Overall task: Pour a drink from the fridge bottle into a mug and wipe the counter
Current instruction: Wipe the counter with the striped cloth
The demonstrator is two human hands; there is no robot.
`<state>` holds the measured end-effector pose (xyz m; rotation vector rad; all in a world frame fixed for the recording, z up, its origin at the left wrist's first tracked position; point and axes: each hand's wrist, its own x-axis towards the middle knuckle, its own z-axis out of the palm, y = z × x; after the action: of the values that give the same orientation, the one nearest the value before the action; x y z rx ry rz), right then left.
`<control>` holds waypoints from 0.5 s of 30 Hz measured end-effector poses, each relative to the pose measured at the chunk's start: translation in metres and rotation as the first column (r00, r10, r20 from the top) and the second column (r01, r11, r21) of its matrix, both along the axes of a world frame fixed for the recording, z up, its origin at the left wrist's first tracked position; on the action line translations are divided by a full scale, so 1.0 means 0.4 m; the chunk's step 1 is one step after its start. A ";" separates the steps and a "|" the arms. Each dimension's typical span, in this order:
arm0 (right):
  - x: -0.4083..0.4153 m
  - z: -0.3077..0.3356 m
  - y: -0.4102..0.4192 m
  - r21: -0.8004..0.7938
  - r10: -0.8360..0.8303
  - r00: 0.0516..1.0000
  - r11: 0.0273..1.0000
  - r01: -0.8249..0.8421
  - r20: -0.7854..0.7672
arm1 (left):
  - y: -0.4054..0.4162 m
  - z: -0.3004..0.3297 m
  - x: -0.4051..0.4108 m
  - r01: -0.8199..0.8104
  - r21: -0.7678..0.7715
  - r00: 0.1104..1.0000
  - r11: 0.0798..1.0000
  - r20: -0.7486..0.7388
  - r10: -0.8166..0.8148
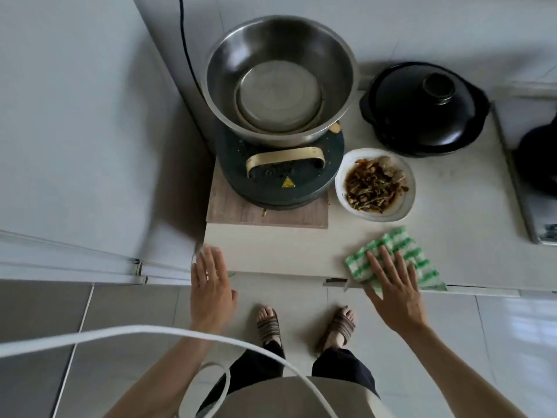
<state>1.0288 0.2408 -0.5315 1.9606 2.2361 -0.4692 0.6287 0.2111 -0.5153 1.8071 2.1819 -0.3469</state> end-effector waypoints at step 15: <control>-0.584 -0.019 0.033 0.049 0.422 0.893 0.906 -0.420 -0.153 | -0.013 0.002 -0.029 0.022 0.035 1.000 0.999 -0.001 -0.022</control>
<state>0.7951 0.2540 -0.5392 1.4149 2.6712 -0.5668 0.6172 0.2060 -0.5144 1.8513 2.1832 -0.3163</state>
